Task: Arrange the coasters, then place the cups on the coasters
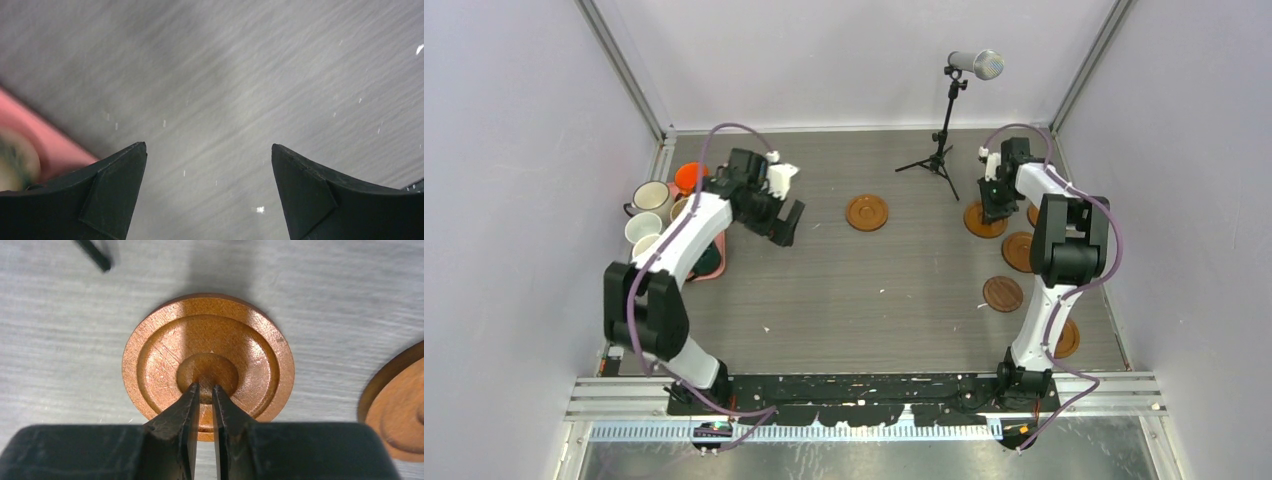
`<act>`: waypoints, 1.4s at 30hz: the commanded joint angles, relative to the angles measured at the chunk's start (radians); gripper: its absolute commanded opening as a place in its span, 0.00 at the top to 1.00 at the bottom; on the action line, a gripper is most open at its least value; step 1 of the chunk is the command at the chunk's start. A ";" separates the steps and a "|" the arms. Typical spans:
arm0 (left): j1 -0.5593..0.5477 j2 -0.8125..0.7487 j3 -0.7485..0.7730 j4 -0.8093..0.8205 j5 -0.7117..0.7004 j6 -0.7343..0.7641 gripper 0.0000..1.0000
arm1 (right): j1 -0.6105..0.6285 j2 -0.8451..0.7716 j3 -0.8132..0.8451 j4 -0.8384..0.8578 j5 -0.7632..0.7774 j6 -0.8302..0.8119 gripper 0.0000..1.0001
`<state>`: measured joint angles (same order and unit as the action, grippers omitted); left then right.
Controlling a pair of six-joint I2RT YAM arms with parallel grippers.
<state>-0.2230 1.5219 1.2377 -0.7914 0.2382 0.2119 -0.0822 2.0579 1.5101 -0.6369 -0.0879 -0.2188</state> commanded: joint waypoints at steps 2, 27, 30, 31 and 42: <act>-0.130 0.183 0.177 0.132 -0.048 -0.038 0.07 | 0.050 -0.075 -0.095 -0.071 -0.072 -0.025 0.79; -0.301 0.889 0.895 0.121 -0.154 -0.224 0.16 | 0.360 0.070 0.085 0.012 0.018 0.135 0.79; -0.306 0.922 0.935 0.081 -0.196 -0.217 0.20 | 0.375 0.088 0.112 0.018 0.028 0.140 0.79; -0.306 0.920 0.929 0.073 -0.207 -0.217 0.22 | 0.380 0.094 0.122 0.019 0.032 0.141 0.79; -0.304 0.733 0.584 0.150 -0.302 -0.105 0.40 | 0.439 0.165 0.234 0.019 0.036 0.146 0.79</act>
<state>-0.5346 2.3173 1.9217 -0.6201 0.0101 0.0578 0.3275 2.1807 1.6951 -0.6514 -0.0582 -0.0937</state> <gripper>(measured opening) 0.616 0.209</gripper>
